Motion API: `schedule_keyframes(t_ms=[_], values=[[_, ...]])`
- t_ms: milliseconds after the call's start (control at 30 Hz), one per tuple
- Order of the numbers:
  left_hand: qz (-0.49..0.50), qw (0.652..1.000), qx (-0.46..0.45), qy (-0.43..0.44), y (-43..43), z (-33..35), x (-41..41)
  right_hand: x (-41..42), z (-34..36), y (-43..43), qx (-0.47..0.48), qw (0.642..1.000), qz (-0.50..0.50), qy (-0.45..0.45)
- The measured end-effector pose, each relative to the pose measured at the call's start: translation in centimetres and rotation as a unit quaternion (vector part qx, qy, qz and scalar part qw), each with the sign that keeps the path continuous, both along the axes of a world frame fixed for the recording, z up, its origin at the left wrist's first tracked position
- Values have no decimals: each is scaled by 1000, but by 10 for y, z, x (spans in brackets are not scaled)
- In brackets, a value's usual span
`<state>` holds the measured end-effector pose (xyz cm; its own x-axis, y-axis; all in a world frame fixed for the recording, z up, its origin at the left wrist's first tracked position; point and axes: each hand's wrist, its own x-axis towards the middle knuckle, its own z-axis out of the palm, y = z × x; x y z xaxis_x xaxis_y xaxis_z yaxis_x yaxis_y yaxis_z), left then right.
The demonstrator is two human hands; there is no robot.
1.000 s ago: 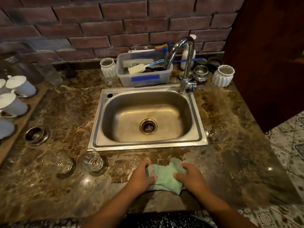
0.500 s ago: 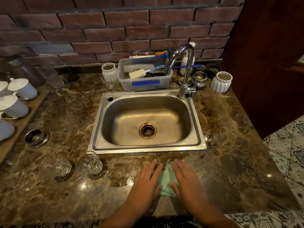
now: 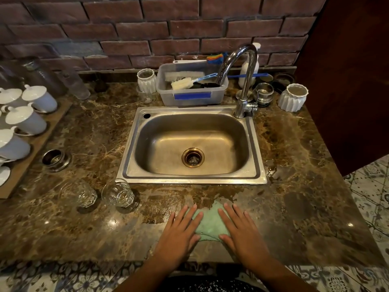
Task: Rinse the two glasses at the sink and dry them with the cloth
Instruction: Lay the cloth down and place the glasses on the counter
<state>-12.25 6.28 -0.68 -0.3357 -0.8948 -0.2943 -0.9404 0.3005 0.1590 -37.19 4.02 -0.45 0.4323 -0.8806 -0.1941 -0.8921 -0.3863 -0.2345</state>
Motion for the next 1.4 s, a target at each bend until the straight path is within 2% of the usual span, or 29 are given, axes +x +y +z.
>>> schedule_keyframes(t_ms=[400,600,767,967,1067,1200,1267,1400], values=[[22,1000,-15,-12,7,-3,1,-4,-4,5,-27,1000,10,2],[23,999,8,-29,6,-5,-3,-5,-8,5,-28,999,16,7],[42,998,33,20,0,2,-2,-5,-6,3,-28,999,19,6],[30,994,87,52,-10,25,-3,5,9,-1,25,999,-20,1],[15,992,87,93,-5,40,20,27,30,-4,55,995,-69,53],[26,985,124,122,29,55,84,75,62,18,9,976,-171,135],[42,982,133,125,54,62,120,109,73,38,17,976,-172,130],[87,980,131,125,90,72,186,176,83,70,59,986,-146,59]])
